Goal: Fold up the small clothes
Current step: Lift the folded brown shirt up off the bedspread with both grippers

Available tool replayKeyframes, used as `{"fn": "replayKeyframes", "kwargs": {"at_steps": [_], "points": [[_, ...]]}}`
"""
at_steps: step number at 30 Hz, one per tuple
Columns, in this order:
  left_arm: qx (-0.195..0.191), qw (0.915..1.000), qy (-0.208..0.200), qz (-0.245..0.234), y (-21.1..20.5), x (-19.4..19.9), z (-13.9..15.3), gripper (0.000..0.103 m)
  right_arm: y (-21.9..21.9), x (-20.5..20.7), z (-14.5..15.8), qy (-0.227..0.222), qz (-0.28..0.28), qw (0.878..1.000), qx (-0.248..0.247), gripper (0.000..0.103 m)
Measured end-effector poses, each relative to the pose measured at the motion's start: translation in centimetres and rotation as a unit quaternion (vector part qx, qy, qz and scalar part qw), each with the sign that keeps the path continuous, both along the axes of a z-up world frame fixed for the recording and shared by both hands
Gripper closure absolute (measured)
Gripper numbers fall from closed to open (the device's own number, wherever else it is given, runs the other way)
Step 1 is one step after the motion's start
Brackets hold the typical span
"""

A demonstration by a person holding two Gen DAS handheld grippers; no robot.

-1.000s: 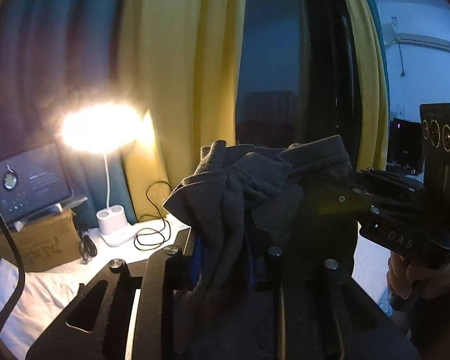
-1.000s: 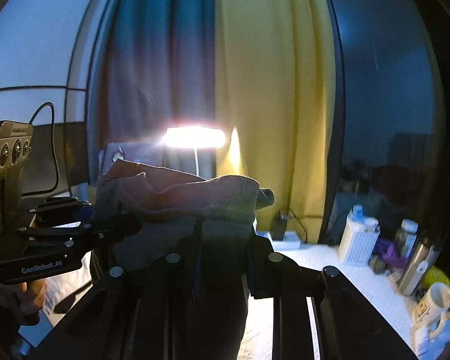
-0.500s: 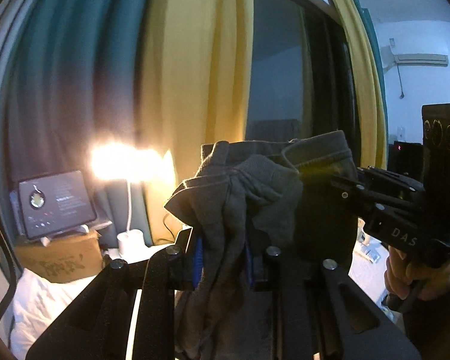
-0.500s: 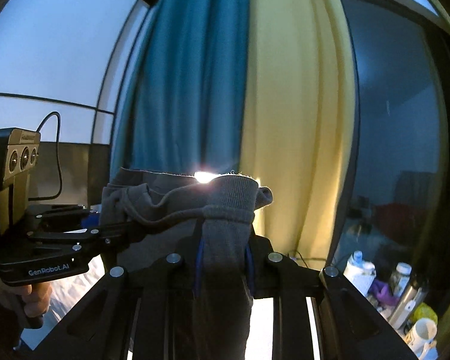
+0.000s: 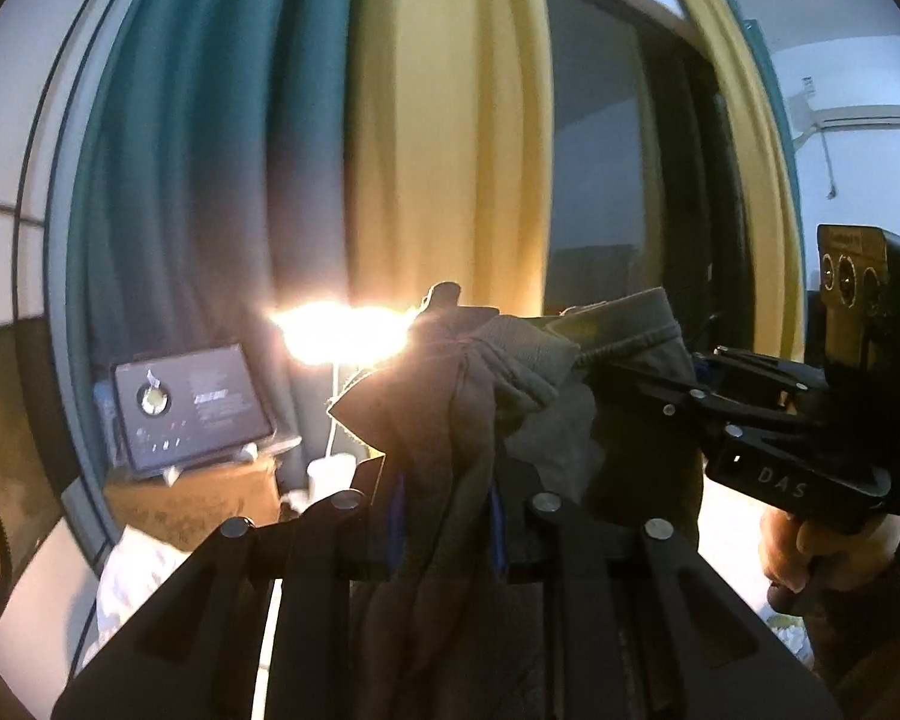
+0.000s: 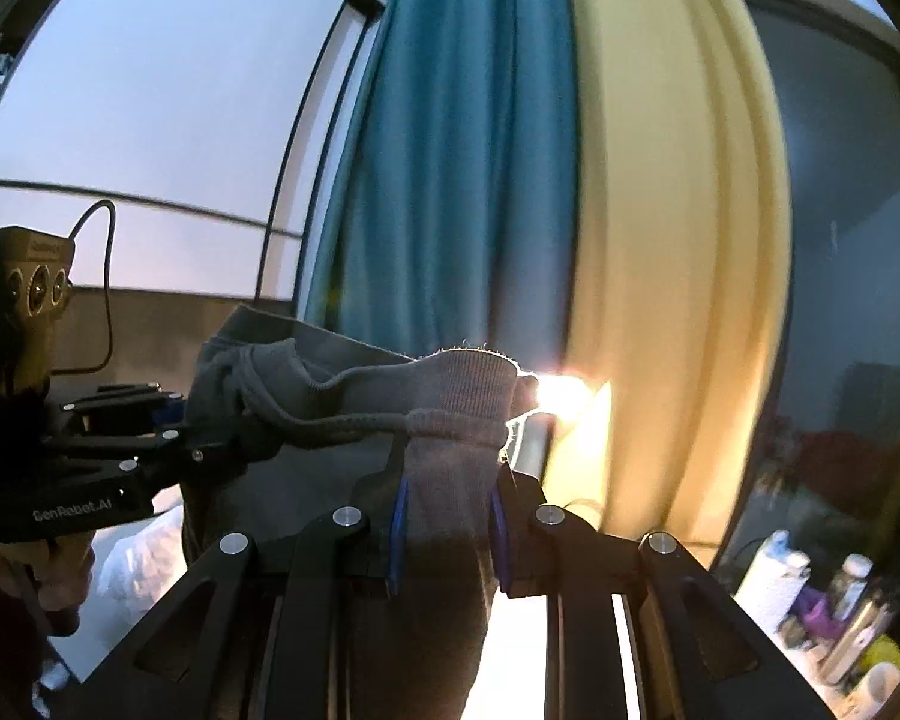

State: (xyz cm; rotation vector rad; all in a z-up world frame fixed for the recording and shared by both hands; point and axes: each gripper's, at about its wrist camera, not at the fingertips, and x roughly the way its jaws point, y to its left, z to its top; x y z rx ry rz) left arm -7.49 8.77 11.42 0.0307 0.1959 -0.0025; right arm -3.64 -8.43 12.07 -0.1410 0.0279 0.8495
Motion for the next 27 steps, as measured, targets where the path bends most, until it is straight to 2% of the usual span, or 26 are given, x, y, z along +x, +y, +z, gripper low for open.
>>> {"fn": "replayKeyframes", "kwargs": {"at_steps": [7, 13, 17, 27], "points": [[-0.021, 0.9974, 0.068, 0.014, 2.5, 3.8, -4.3, 0.083, 3.6, 4.1, -4.2, 0.065, 0.007, 0.997, -0.033, 0.081], [-0.051, 0.9931, 0.105, 0.011, 4.5, 7.4, -6.9, 0.083, 6.5, 8.3, -7.1, 0.104, 0.0, 0.993, -0.062, 0.081], [-0.058, 0.9901, 0.128, 0.01, 5.3, 9.8, -8.4, 0.083, 8.0, 11.0, -8.7, 0.126, -0.003, 0.989, -0.075, 0.081], [-0.071, 0.977, 0.2, 0.022, 8.0, 16.0, -13.1, 0.083, 11.4, 17.7, -13.3, 0.18, -0.005, 0.977, -0.114, 0.081]]}}
